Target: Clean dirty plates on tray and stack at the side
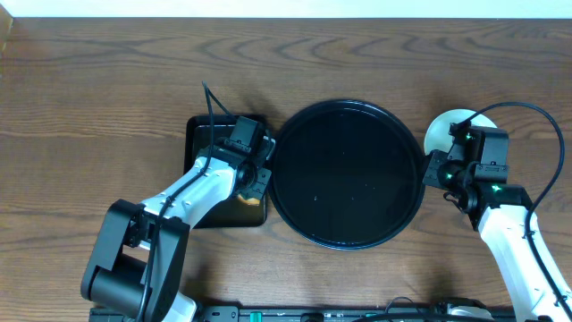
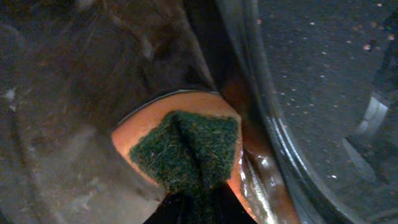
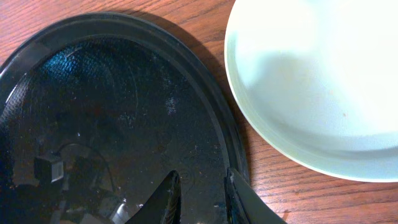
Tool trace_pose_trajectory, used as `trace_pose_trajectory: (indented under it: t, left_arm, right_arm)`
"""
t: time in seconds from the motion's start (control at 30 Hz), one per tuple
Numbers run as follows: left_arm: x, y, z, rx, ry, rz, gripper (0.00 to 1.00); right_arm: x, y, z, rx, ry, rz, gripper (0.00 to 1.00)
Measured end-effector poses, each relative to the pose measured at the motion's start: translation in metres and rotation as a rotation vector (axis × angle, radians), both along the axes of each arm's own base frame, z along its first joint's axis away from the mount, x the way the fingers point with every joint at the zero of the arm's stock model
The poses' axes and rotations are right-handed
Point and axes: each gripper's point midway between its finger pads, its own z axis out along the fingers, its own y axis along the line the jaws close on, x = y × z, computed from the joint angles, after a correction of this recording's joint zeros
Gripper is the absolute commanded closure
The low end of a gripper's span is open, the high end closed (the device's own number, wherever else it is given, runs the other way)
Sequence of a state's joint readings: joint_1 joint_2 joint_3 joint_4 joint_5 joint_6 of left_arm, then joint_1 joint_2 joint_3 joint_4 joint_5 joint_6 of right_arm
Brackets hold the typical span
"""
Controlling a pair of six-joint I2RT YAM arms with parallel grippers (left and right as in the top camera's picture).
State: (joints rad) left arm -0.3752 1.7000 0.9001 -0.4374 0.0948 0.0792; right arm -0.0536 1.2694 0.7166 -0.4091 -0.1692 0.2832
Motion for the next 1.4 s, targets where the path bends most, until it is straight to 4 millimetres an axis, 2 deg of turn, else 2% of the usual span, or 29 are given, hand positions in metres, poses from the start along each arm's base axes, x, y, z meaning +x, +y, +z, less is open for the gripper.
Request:
trace_pose_trajectory:
  t: [0.1,0.3,0.57,0.63,0.73,0.83,0.93,1.1,1.4]
  left_arm:
    - [0.002,0.004,0.0,0.023,-0.01,0.006,0.83]
    - [0.006,0.008,0.005,0.045,-0.039,0.014,0.83]
    - [0.031,0.016,0.037,0.079,-0.198,0.049,0.83]
    - [0.035,0.018,0.04,0.085,-0.214,0.057,0.72]
    - [0.038,0.023,0.041,0.088,-0.22,0.096,0.7]
    - [0.038,0.027,0.04,0.085,-0.213,0.127,0.6]
    - [0.034,0.024,0.038,0.058,-0.192,0.132,0.54]
    - [0.026,0.011,0.036,-0.017,-0.144,0.113,0.54]
    - [0.02,0.004,0.035,-0.057,-0.113,0.102,0.54]
  right_arm:
    - [0.0,0.0,0.0,0.0,0.0,0.0,0.78]
    - [0.0,0.0,0.0,0.0,0.0,0.0,0.78]
    - [0.0,0.0,0.0,0.0,0.0,0.0,0.77]
    - [0.0,0.0,0.0,0.0,0.002,0.0,0.77]
    - [-0.001,0.0,-0.001,0.0,0.007,0.0,0.78]
    - [-0.002,0.0,-0.001,0.0,0.008,0.0,0.78]
    - [-0.002,0.0,-0.002,0.001,0.011,0.0,0.78]
    - [-0.003,0.0,-0.002,0.001,0.013,0.0,0.78]
    - [-0.003,0.0,-0.002,0.001,0.014,0.0,0.78]
